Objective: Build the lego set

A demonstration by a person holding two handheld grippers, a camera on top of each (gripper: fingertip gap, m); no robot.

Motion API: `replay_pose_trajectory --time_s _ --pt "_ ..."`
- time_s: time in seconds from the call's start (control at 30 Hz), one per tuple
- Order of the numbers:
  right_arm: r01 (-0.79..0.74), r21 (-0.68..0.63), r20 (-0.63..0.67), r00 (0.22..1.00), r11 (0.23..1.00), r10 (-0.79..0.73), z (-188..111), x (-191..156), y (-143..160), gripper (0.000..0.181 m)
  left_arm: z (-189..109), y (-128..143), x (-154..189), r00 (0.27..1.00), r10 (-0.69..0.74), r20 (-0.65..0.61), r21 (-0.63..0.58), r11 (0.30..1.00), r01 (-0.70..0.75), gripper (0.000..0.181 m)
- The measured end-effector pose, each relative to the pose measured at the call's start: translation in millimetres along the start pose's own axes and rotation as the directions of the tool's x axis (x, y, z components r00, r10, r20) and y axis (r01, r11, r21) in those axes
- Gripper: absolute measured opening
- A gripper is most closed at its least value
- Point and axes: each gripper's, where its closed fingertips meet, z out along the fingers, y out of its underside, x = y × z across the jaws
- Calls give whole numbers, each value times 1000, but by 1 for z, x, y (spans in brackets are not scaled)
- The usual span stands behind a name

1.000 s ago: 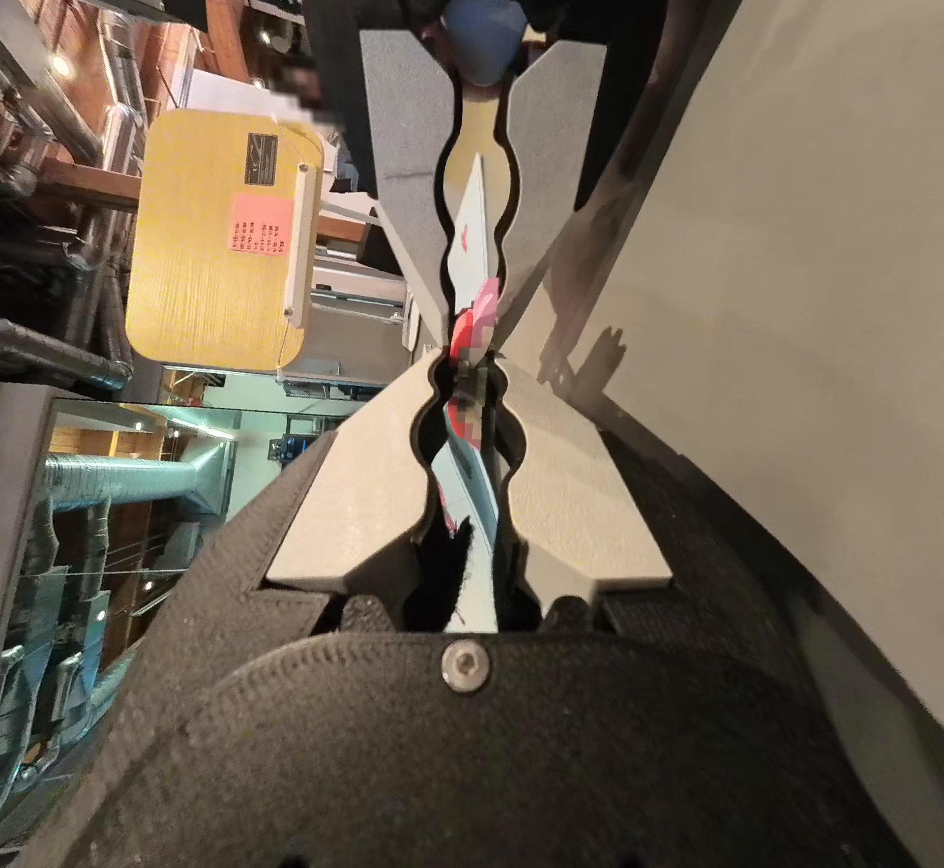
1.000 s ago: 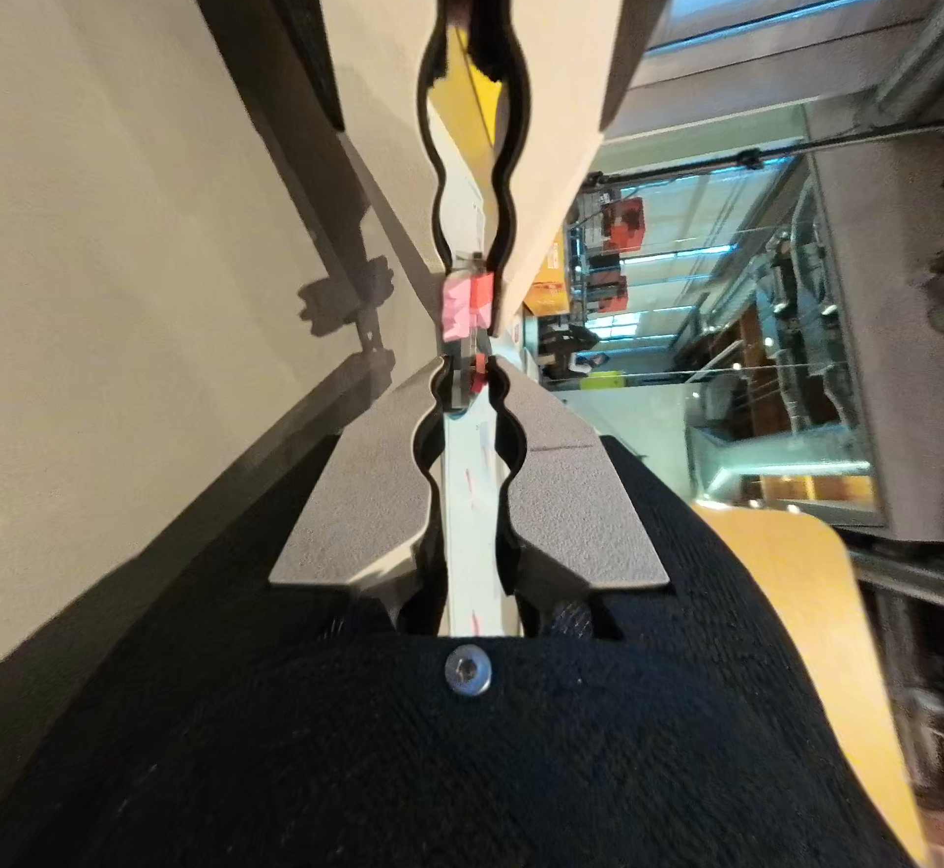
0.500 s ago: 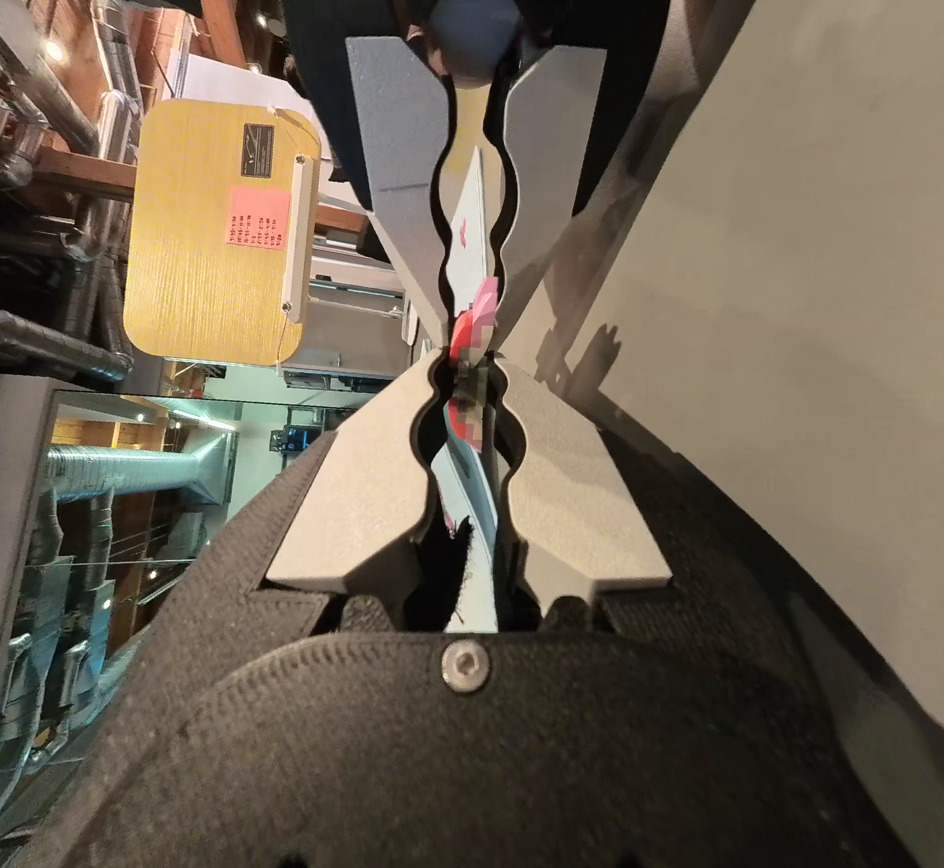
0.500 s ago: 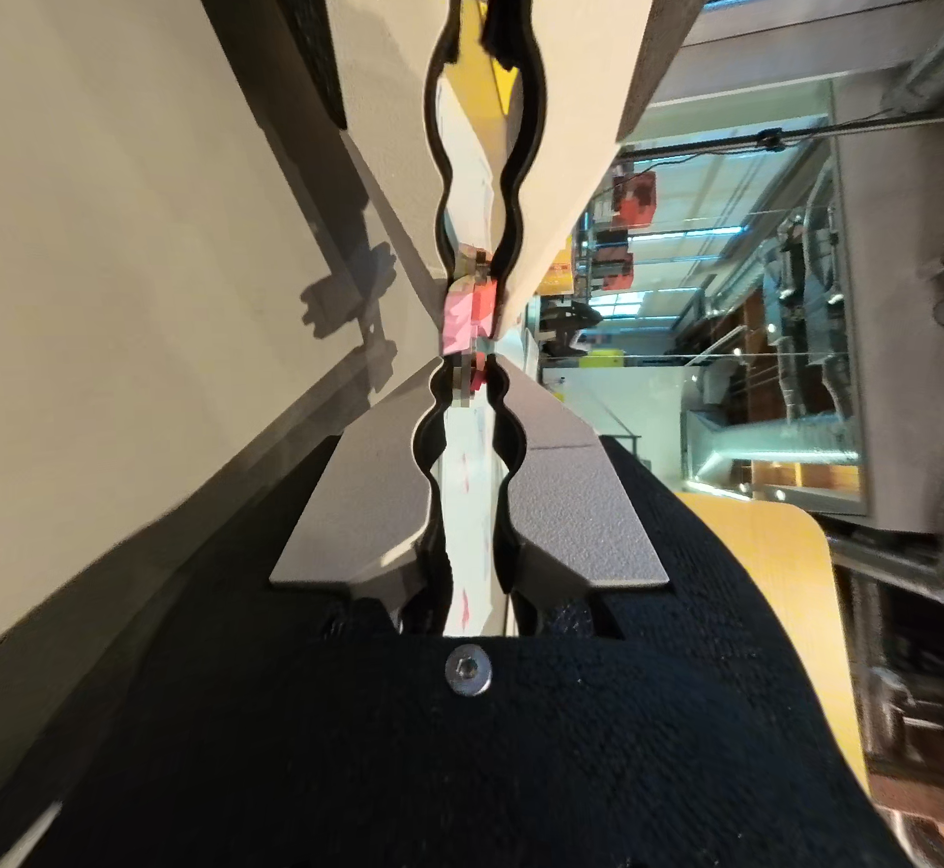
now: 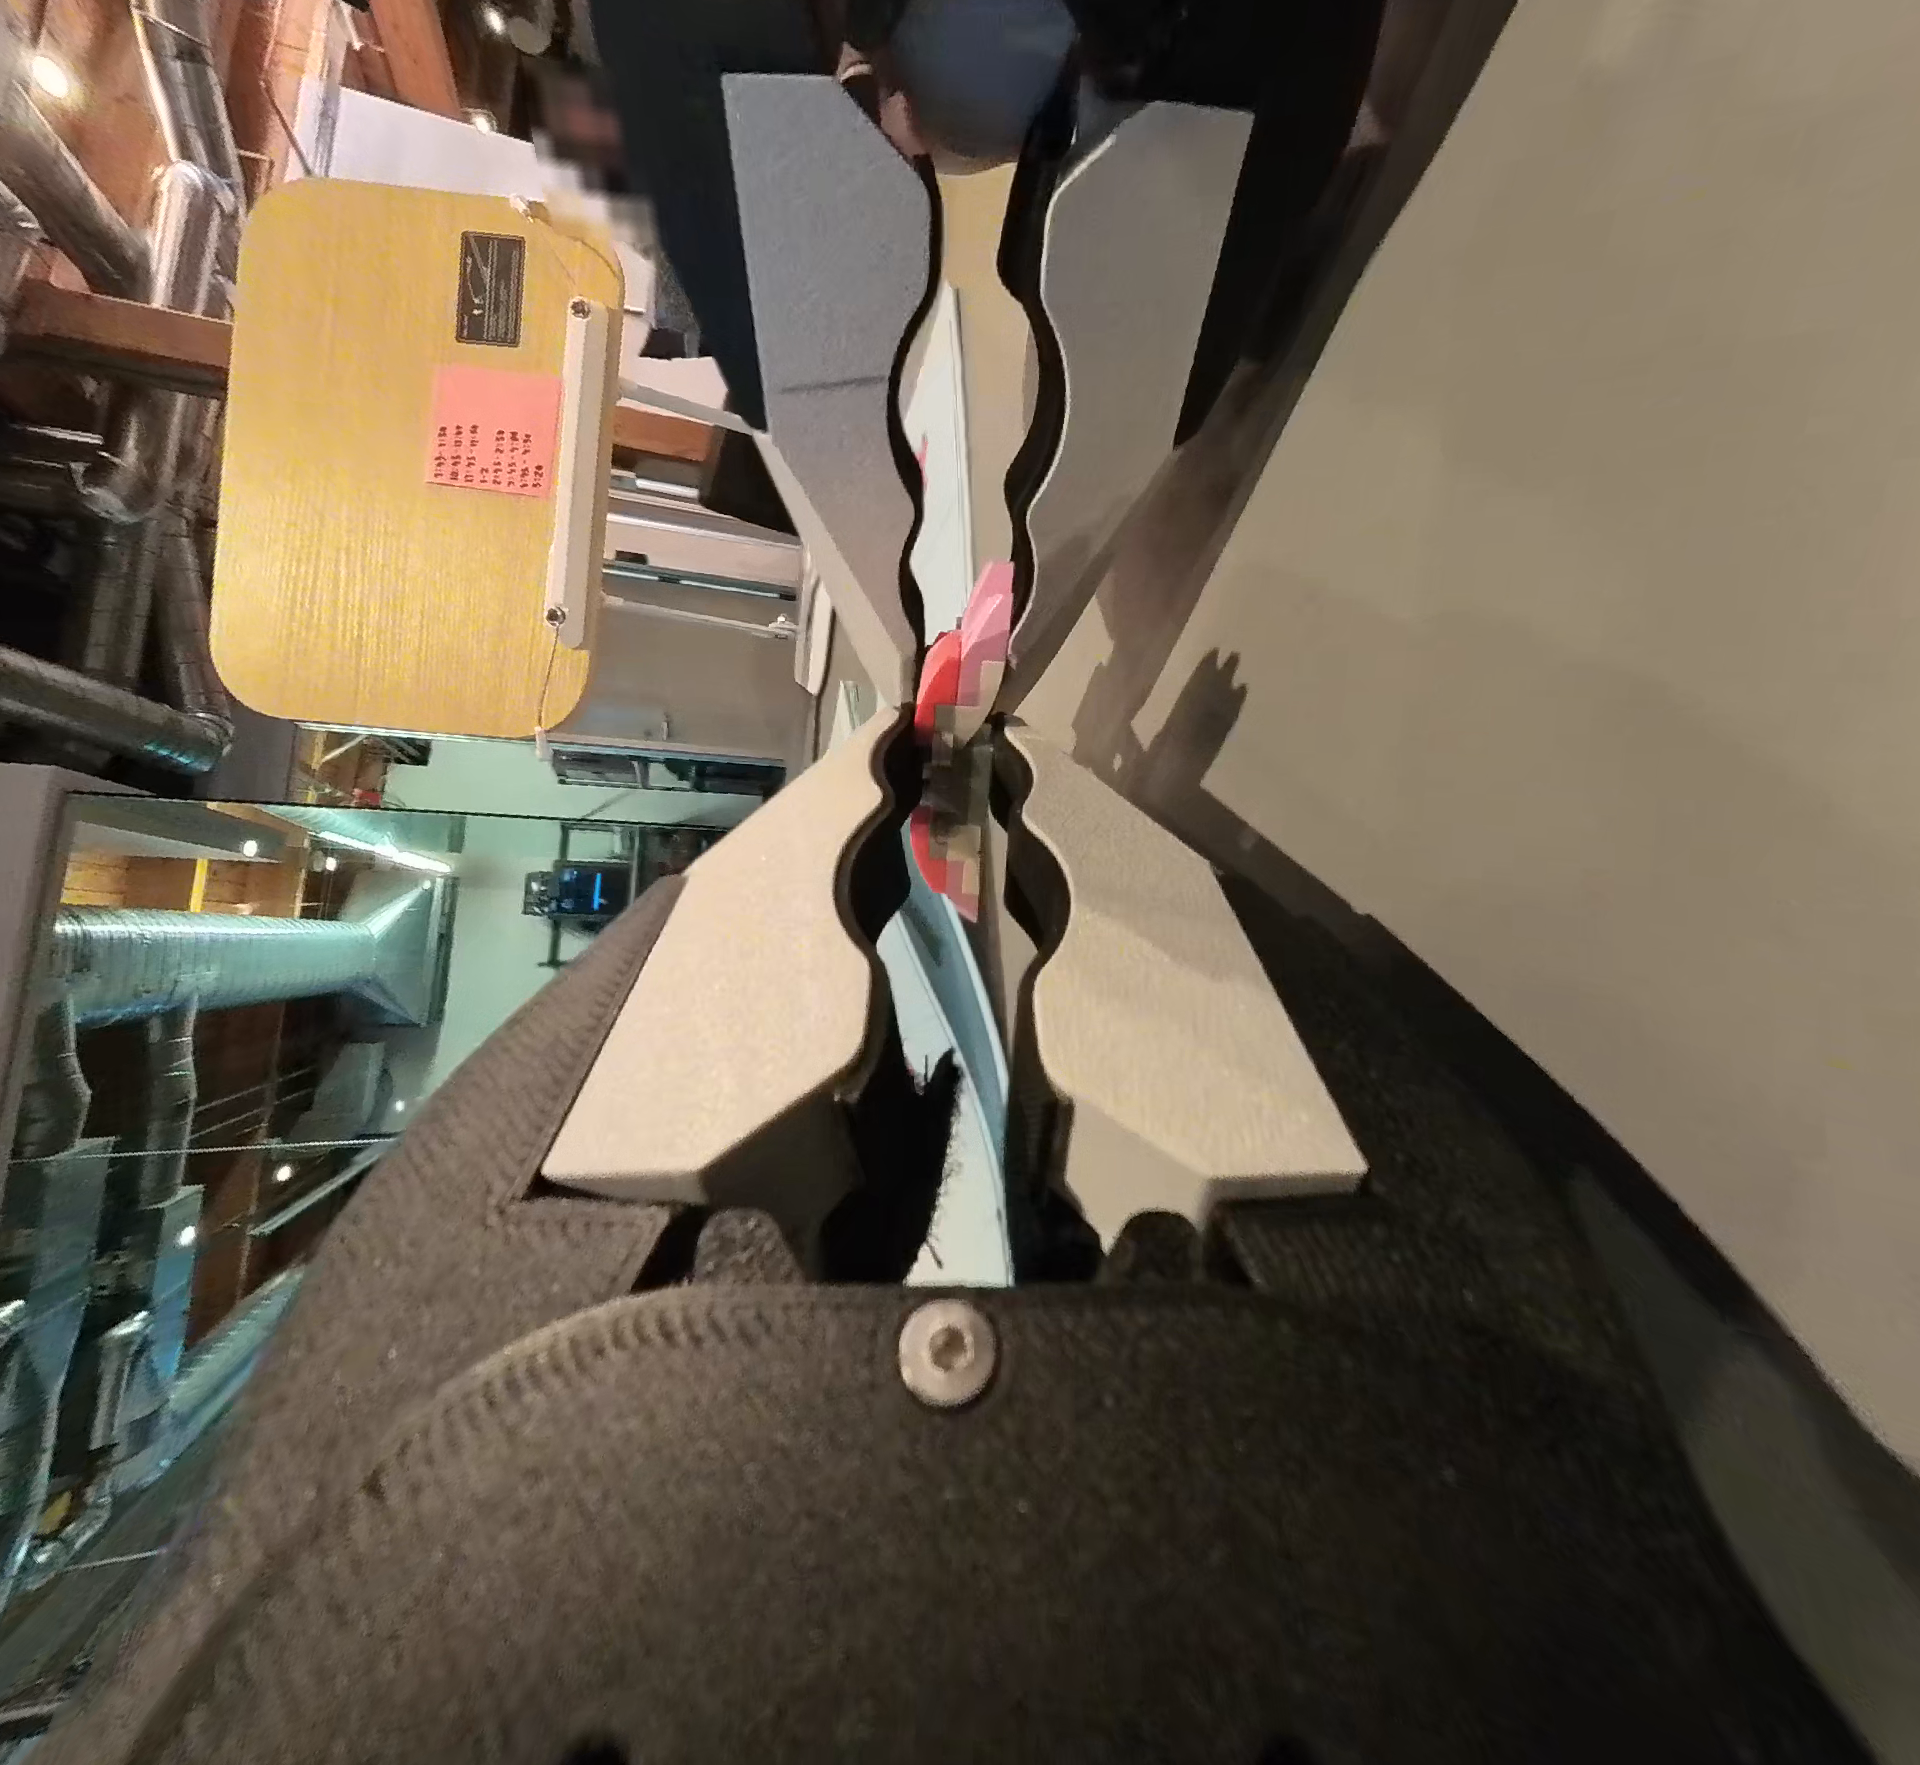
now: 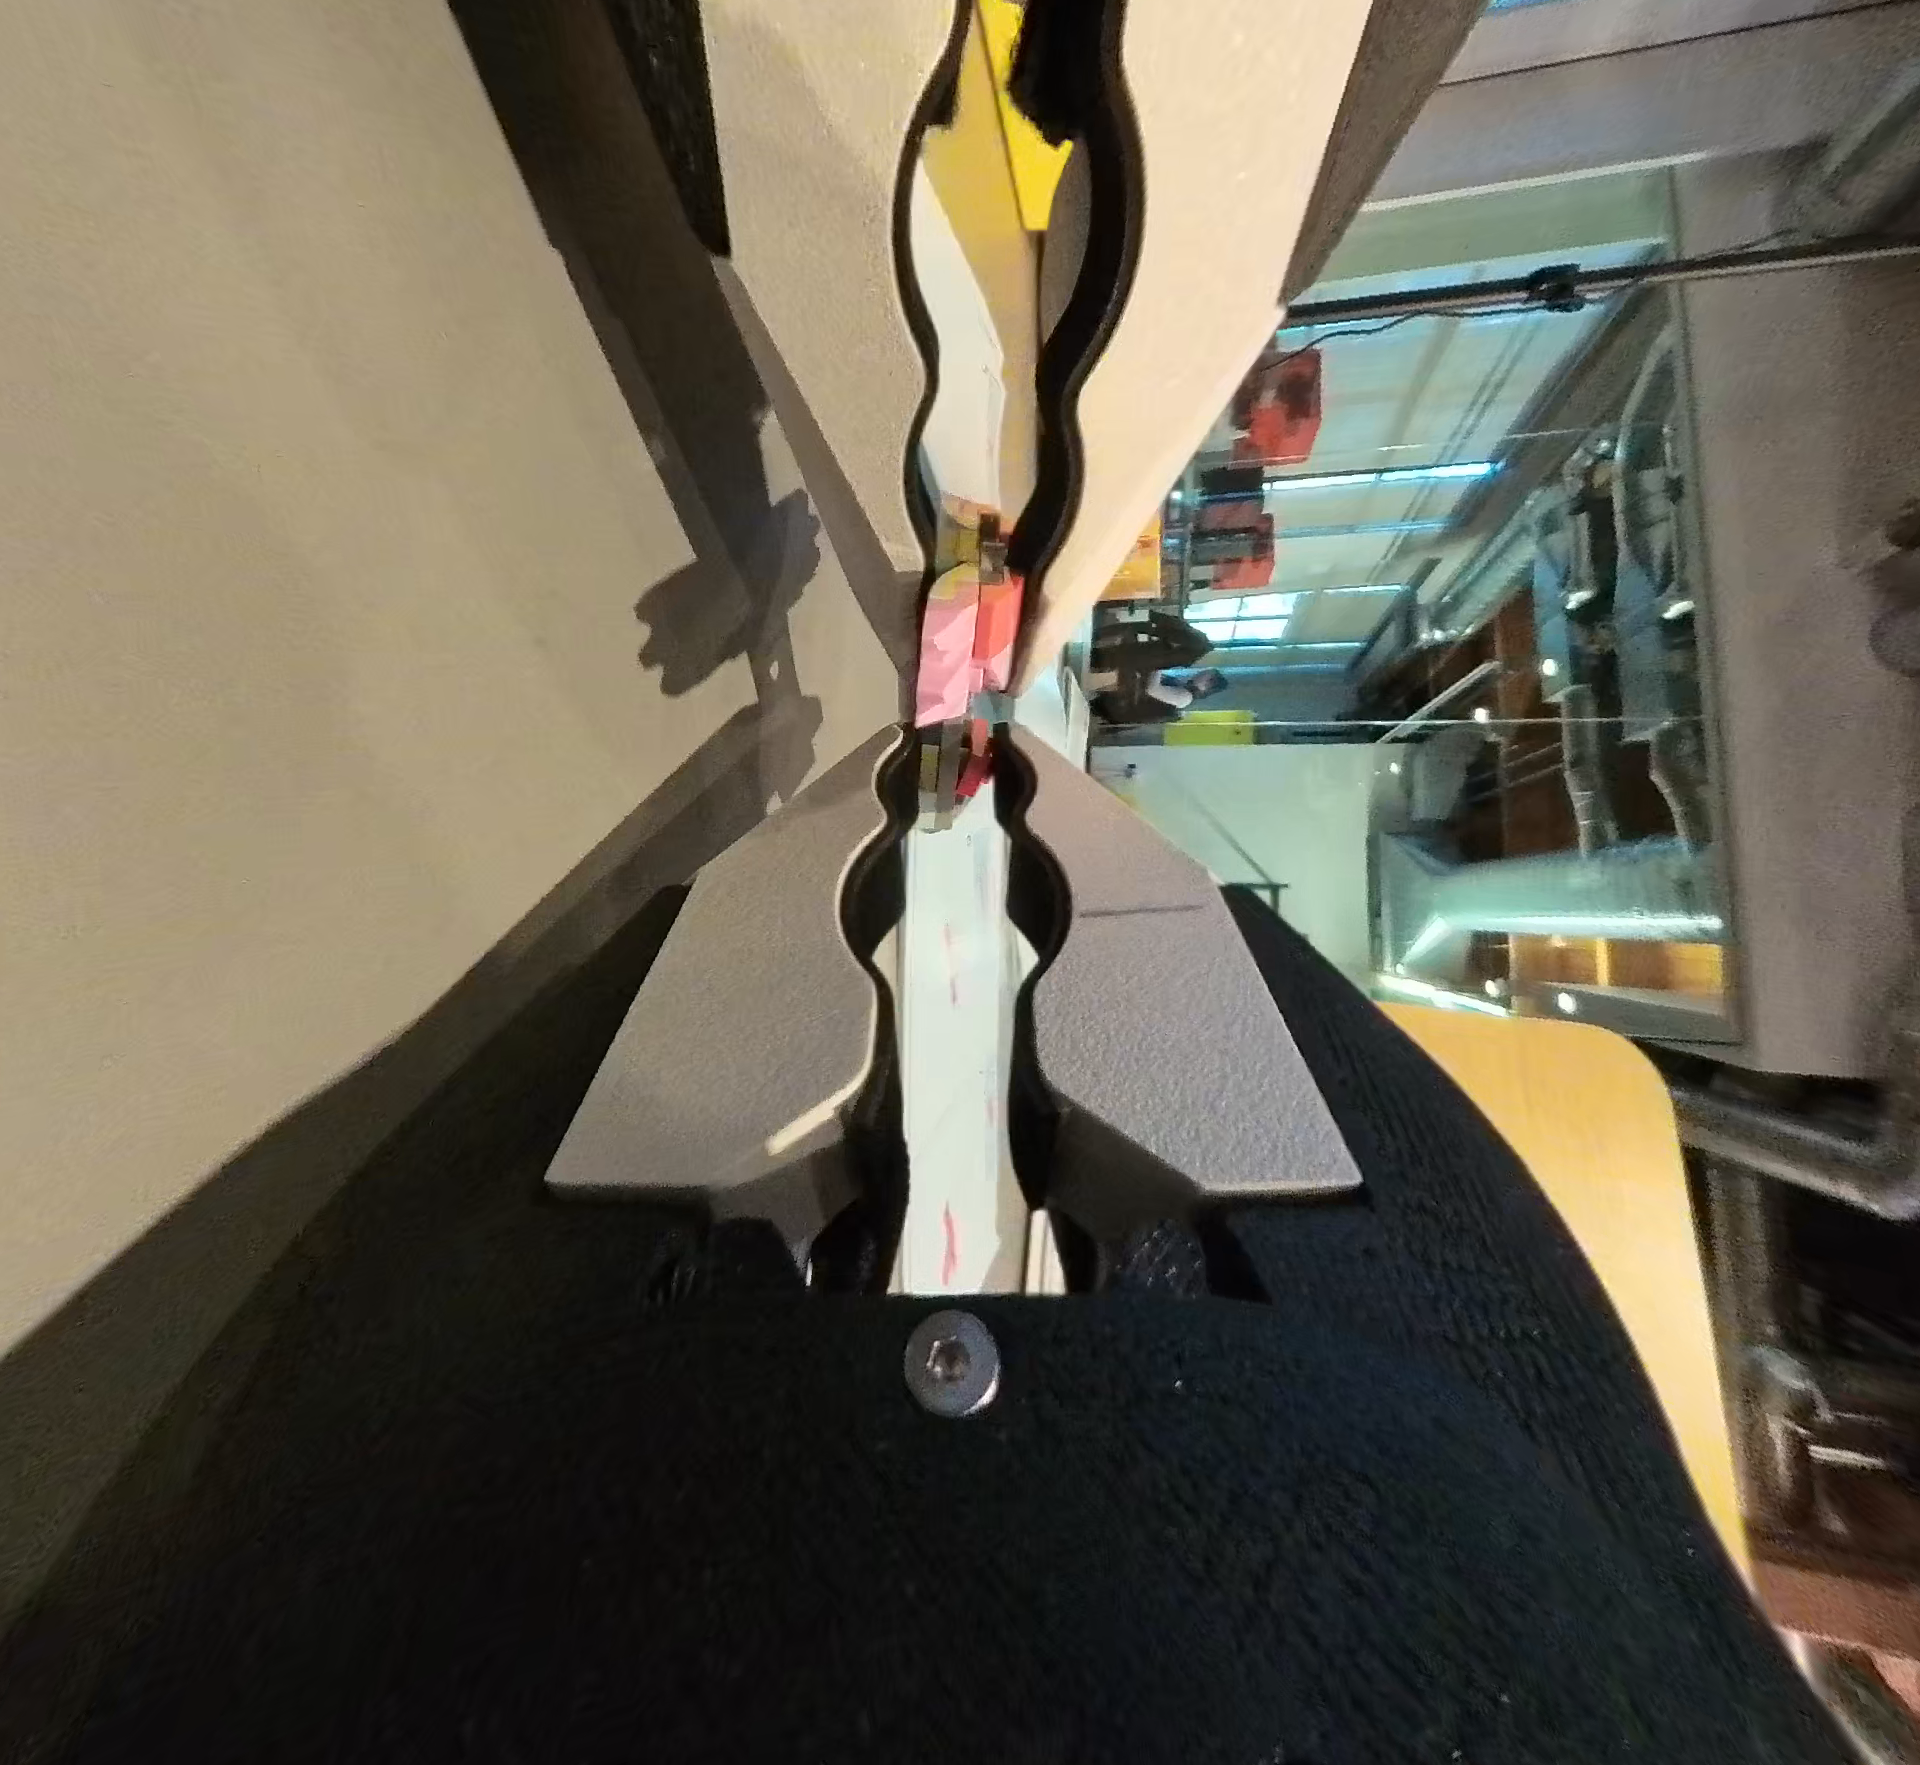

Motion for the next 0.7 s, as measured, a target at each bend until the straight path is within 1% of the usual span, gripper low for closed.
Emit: replay_pose_trajectory --time_s 0.2,0.43,0.53,0.7 --pt "-8 9 -17 1000 1000 8 -1 3 -1 13 -1 -1 -4 1000 11 22 8 1000 -11 11" --pt "-59 24 -5 998 998 59 -1 4 -2 26 -2 -2 -8 998 28 50 14 999 -29 11" --pt "-108 44 -22 994 993 109 -3 10 -4 31 -2 -1 -9 998 30 57 13 999 -31 11" --pt "-218 83 -21 975 972 220 -6 18 -2 31 -3 -1 -11 998 28 62 18 999 -29 11"
